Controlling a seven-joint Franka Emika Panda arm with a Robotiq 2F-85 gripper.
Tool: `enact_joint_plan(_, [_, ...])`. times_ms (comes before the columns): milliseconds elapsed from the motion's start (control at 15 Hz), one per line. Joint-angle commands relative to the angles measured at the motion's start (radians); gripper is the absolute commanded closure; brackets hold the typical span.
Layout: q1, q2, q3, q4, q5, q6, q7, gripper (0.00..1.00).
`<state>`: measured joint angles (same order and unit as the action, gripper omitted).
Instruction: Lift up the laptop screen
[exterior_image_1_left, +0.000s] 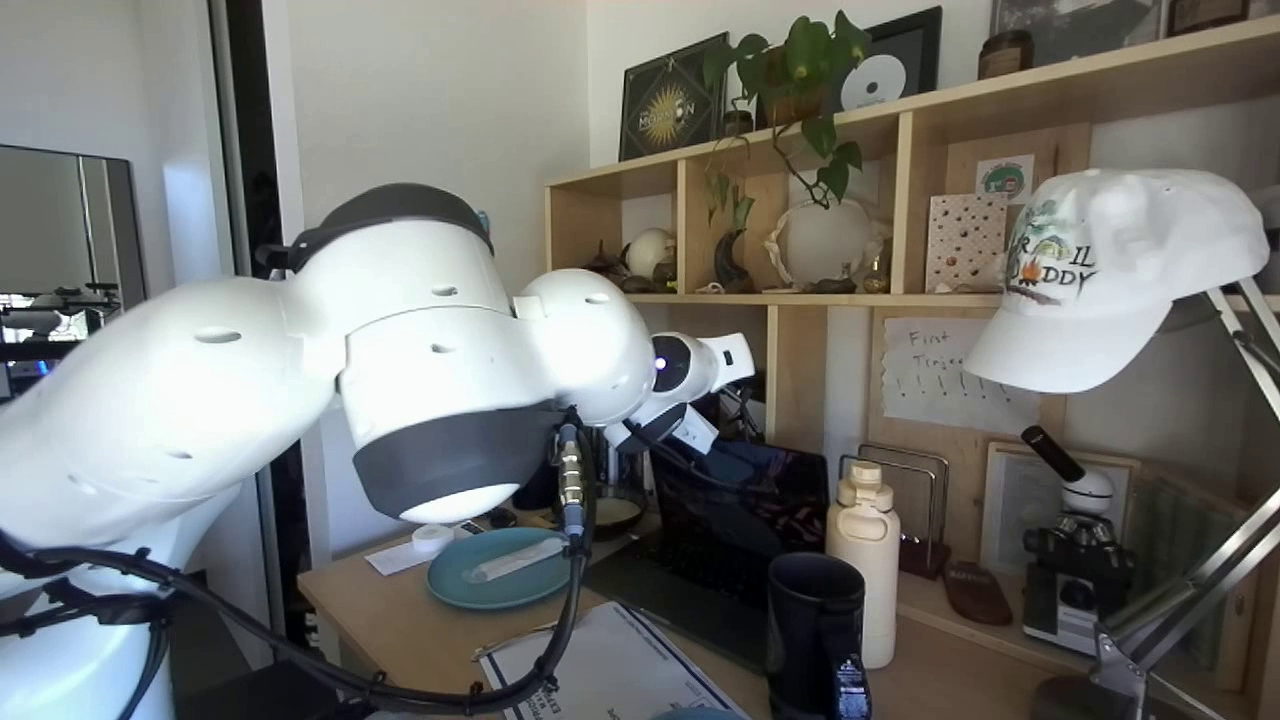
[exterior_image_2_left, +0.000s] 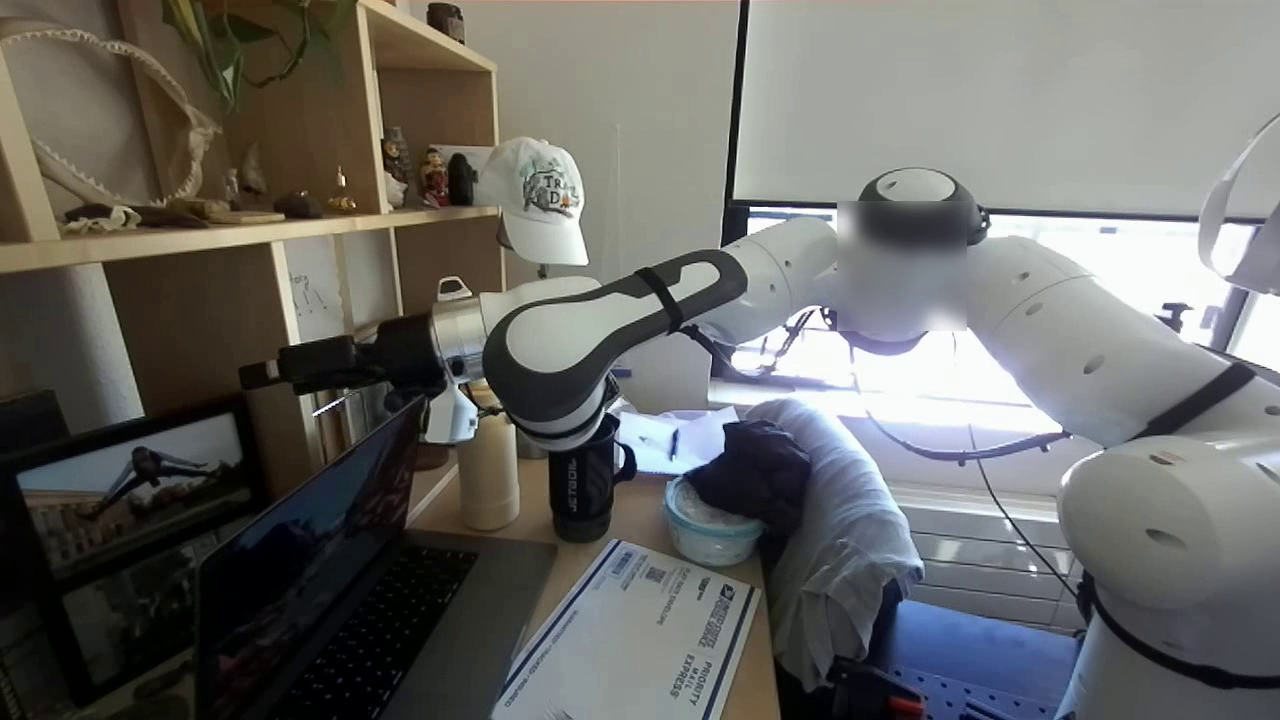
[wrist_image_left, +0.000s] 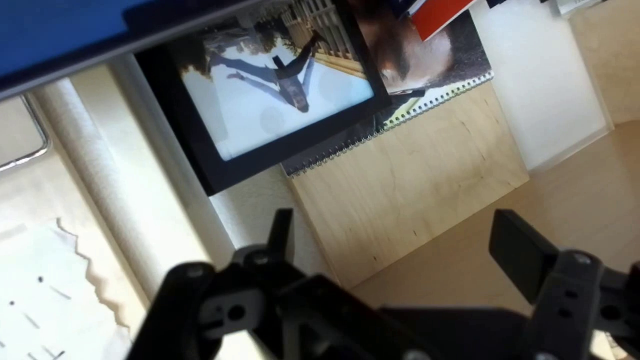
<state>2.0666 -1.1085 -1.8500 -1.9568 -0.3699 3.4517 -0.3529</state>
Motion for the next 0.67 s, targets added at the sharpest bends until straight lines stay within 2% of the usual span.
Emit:
enact_joint_plan(0, [-0.003, 0.136, -0.013, -0.068, 0.089, 0.009, 0.037, 0.0])
enact_joint_plan(333, [-0.032, 0.353, -0.019, -0.191, 0.242, 0.01, 0.085, 0.0])
enact_joint_plan(600, [-0.077, 0.531, 0.031, -0.322, 0.425, 0.01, 0.083, 0.0])
